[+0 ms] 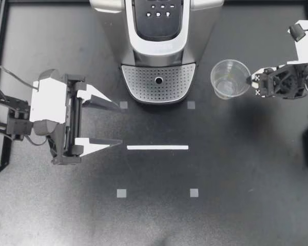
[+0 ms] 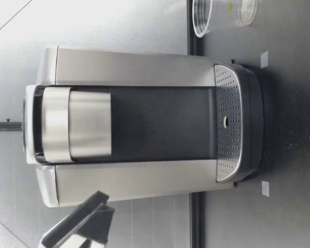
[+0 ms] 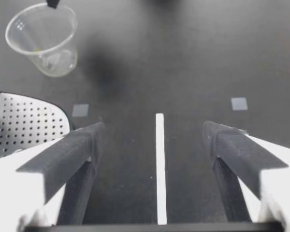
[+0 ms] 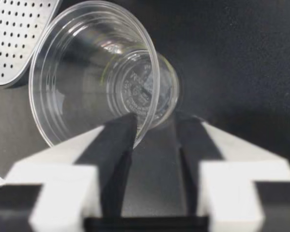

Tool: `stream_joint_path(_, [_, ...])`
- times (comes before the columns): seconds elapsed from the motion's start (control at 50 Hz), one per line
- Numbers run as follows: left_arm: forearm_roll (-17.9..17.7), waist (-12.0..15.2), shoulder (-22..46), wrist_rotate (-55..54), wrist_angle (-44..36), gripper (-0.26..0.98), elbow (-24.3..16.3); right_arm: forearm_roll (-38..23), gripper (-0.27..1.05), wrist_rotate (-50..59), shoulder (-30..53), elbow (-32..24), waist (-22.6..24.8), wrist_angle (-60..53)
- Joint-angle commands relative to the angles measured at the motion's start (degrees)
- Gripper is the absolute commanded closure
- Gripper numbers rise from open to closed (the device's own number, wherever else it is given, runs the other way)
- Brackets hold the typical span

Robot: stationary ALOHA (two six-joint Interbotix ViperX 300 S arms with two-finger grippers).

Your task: Place the coffee capsule inside the capsule container, then place the cup onto the center of the cup tray, then push the 'Hot Water' and 'Travel Mug' buttons.

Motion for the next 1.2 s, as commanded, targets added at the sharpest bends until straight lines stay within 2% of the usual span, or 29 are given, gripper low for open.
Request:
stream_joint_path(0.0, [0.0,0.3,-0.4,0.1,-0.1,-0.01,-0.6,-0.1,0.41,-0.1,-0.2,-1.4,-0.4,-0.4])
stream_joint_path(0.22, [-0.1,0.2,-0.7,0.1,0.0,-0.01,-0.1,-0.1,0.58,-0.1,-1.0,-1.6,-0.2,-0.5])
stream_joint_path(0.4, [0.0,0.2,-0.9,0.1,0.0,-0.01,-0.1,0.2,0.71,0.4,-1.7,-2.2,2.2,-0.5])
stream_joint_path(0.54, [0.0,0.2,-1.0,0.1,0.0,-0.01,0.2,1.2,0.71,1.8,-1.8,-3.3,4.4,-2.0])
stream_joint_path(0.84, [-0.1,0.2,-2.1,0.1,-0.3,-0.01,0.6,1.2,0.71,9.1,0.6,-5.4,8.5,-12.8])
stream_joint_path(1.18, [-0.1,0.3,-3.3,0.0,-0.5,-0.01,1.3,1.1,0.71,10.8,10.1,-11.7,10.7,-19.0])
